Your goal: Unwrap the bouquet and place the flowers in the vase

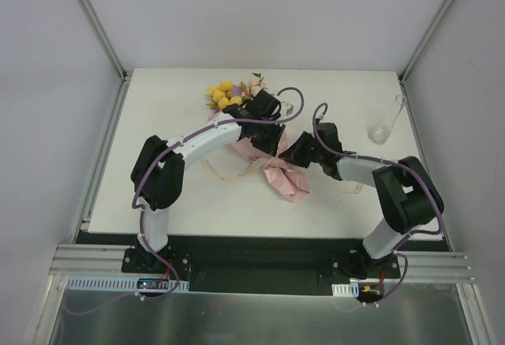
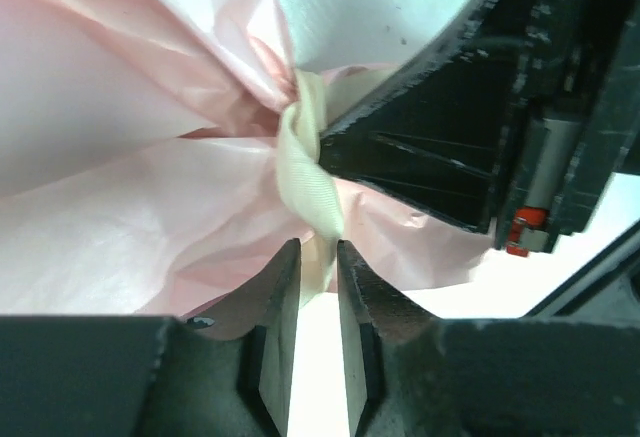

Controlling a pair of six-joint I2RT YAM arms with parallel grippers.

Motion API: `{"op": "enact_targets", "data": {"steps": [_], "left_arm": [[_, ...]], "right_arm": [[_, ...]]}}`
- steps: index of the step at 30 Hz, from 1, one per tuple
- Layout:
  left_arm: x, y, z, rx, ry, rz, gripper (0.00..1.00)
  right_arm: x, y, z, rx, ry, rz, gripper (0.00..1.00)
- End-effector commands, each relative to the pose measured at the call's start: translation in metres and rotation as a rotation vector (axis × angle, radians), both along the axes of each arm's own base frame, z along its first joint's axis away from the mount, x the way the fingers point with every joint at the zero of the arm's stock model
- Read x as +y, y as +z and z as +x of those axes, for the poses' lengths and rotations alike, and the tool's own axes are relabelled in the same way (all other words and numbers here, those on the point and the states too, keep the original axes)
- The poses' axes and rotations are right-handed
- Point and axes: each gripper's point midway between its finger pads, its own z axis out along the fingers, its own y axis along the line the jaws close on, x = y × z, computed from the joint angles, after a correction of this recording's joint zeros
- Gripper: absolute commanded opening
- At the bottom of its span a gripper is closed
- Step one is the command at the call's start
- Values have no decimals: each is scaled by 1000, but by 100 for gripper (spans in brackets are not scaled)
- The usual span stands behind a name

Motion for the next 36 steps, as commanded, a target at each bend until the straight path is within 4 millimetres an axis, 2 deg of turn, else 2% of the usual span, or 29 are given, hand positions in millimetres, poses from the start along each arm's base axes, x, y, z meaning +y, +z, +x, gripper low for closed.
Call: {"op": "enact_targets", "data": {"steps": [1, 4, 6, 10, 11, 14, 17, 20, 21, 23, 24, 25, 33, 36], "left_arm": [[11, 24, 15, -85, 66, -7, 19], [13, 22, 18, -74, 71, -11, 6], [13, 22, 19, -66, 72, -20, 5], [4, 23, 11, -24, 32, -64, 25], [2, 24, 11, -18, 24, -74, 40], [-2, 20, 8, 1, 4, -87, 49], [-6, 16, 8, 34, 1, -101, 50], [-7, 11, 15, 44, 14, -103, 45], [-7, 7, 17, 49, 17, -97, 39], [-7, 7, 20, 50, 22, -100, 33], [-7, 4, 22, 52, 26, -95, 25], [-6, 4, 23, 49, 27, -93, 22], [0, 5, 19, 36, 18, -75, 24], [-2, 9, 20, 30, 4, -84, 4]], "right_arm": [[-11, 24, 6, -120, 7, -70, 1], [-15, 22, -2, -129, 13, -87, 1], [-16, 24, -4, -137, 19, -88, 1], [-14, 34, -6, -176, 47, -89, 1], [-13, 37, -6, -183, 52, -89, 1], [-9, 38, -9, -181, 73, -89, 1], [-5, 37, -12, -179, 89, -89, 1], [-2, 37, -16, -179, 99, -89, 1], [-2, 37, -16, -180, 100, -91, 1], [-1, 38, -18, -185, 105, -92, 1], [-1, 39, -17, -186, 101, -92, 1], [-2, 38, -16, -186, 97, -93, 1], [-2, 40, -17, -187, 95, -94, 1], [-2, 38, -17, -182, 95, -99, 1]]}}
